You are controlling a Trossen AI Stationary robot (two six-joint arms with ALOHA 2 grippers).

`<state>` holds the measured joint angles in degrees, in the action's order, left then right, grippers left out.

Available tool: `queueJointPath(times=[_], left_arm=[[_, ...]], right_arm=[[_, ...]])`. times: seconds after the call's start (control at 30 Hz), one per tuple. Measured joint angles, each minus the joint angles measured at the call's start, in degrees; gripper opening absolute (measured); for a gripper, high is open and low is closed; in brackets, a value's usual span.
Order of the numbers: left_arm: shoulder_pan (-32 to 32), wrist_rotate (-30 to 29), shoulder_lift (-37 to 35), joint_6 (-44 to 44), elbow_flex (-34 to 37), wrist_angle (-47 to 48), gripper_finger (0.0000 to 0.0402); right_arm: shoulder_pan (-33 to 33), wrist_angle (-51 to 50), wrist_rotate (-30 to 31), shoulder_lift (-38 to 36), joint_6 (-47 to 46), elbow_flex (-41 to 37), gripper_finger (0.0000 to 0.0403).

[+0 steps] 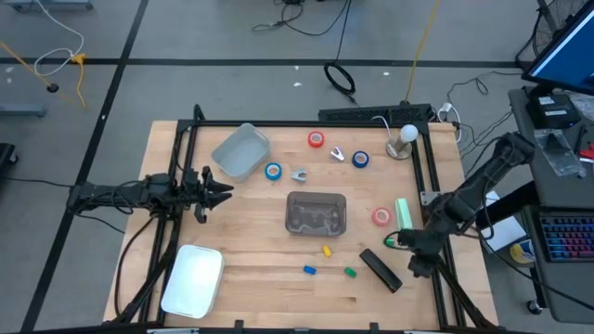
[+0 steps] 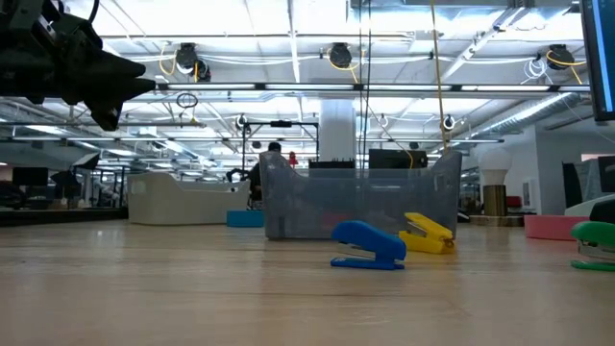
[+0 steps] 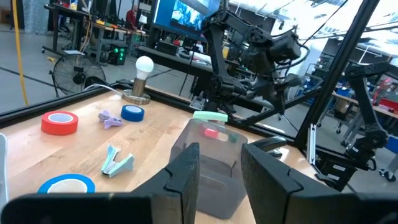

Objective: Pick and place Stapler, Stapler remover, tape
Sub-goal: Put the large black stapler into the gray bin

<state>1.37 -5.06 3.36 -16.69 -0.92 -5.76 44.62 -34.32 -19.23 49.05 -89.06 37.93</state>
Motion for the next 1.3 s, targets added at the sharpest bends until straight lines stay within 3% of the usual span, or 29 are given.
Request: queueJointPath(times=[0.27,0.63,0.8,1.1,1.3], left_arm=[[0.0,0.0,0.0,0.0,0.0,0.0,0.0118],[0.0,0.0,0.0,-0.1,0.0,0.0,0.0118],[0.0,0.0,0.0,-0.1,0.0,0.0,0.0118],[0.0,0.0,0.0,0.0,0.0,0.1,0.0118],[0.0,0.0,0.0,0.0,0.0,0.6,0.0118]], right_arm=[[6.9,3.5,12.5,5.1,-3.3,0.0,0.0],[6.9,4.5,10.2,5.8,-1.4,0.0,0.0023],[6.9,4.3,10.2,5.8,-1.3,0.0,0.0075],[6.9,4.2,10.5,6.6,-1.9,0.0,0.0205],[6.9,12.1,10.5,7.5,-3.2,-3.5,0.0272]])
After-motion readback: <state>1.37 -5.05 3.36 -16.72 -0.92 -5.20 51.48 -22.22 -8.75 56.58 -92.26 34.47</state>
